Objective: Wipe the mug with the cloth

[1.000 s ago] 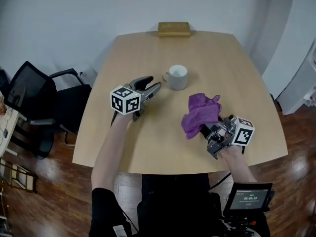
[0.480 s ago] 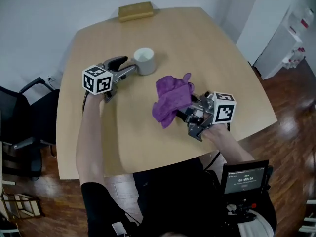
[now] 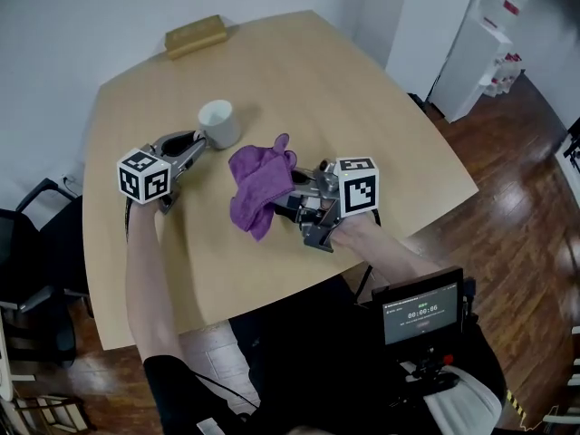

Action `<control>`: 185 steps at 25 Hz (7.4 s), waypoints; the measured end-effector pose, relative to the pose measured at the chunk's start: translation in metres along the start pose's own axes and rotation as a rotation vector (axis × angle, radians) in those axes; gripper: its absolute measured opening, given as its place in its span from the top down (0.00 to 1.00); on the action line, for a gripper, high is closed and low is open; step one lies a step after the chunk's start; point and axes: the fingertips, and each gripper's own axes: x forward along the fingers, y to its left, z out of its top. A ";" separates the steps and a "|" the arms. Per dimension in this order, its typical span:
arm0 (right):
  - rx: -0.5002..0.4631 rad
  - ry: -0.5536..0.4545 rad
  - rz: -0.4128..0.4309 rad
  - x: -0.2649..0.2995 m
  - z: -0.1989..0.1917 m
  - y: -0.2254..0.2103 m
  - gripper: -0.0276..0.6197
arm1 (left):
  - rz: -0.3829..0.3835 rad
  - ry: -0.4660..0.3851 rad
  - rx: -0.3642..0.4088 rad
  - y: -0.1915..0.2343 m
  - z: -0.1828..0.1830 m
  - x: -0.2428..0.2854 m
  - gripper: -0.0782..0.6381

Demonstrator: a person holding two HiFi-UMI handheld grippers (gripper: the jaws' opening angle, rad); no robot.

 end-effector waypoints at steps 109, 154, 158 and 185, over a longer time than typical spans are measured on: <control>-1.240 0.450 -0.389 0.076 0.043 0.012 0.83 | -0.186 -0.422 -0.286 -0.103 0.092 -0.078 0.80; -1.073 0.214 -0.283 0.065 0.084 0.054 0.83 | -0.353 -0.604 -0.159 -0.124 0.114 -0.110 0.80; -1.030 0.254 -0.265 0.056 0.057 0.032 0.83 | -0.356 -0.623 -0.119 -0.126 0.115 -0.117 0.80; -0.647 0.321 -0.205 0.027 0.023 -0.015 0.83 | -0.364 -0.595 0.123 -0.135 0.099 -0.125 0.80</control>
